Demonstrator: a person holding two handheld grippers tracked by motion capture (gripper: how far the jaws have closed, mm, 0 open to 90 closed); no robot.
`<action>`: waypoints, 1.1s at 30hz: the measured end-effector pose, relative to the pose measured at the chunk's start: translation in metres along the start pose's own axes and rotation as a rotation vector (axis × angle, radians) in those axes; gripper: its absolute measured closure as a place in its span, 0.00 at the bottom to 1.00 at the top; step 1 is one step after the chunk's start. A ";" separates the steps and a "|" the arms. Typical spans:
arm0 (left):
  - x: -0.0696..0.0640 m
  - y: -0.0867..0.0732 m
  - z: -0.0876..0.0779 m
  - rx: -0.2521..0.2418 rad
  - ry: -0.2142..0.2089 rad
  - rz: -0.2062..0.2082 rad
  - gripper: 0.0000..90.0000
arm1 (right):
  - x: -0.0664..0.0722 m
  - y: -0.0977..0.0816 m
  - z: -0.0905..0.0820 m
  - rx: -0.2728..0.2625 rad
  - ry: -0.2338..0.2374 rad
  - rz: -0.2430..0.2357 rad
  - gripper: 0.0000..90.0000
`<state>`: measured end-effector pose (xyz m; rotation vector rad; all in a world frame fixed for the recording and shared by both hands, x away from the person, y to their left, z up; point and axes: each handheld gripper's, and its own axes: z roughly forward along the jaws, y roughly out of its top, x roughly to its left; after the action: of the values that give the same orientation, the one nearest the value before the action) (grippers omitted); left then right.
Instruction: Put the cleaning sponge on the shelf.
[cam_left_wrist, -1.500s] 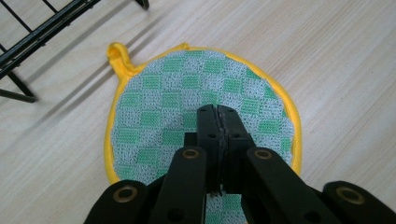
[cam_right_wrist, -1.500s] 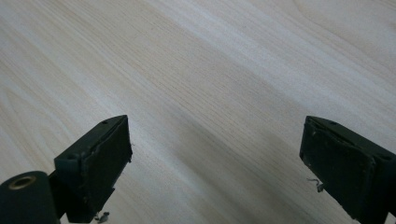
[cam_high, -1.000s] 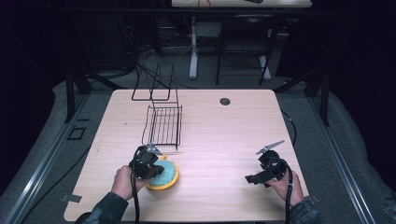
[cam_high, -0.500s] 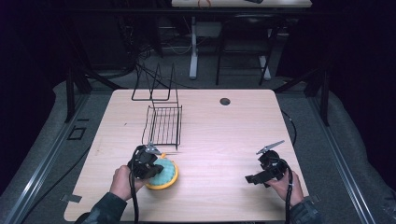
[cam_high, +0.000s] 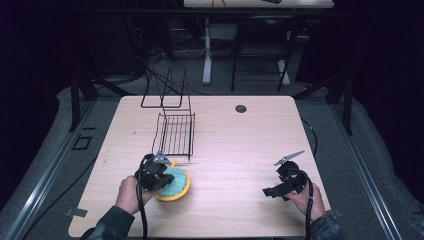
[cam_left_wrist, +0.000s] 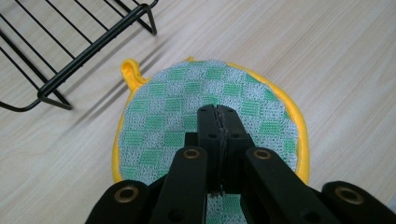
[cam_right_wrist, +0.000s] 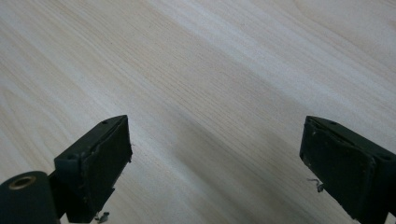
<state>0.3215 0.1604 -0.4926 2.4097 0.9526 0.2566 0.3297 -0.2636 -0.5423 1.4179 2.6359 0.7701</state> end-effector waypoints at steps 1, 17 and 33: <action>0.000 0.000 -0.001 -0.001 0.004 0.000 1.00 | 0.000 0.000 0.000 0.004 0.001 0.001 0.09; 0.002 0.006 -0.011 -0.027 0.019 0.013 1.00 | 0.000 0.000 0.002 -0.001 -0.002 0.000 0.09; 0.005 0.015 -0.018 -0.057 0.034 0.024 1.00 | 0.001 0.001 0.002 0.008 0.002 -0.004 0.09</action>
<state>0.3274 0.1620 -0.4691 2.3733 0.9195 0.3298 0.3303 -0.2613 -0.5438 1.4136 2.6460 0.7613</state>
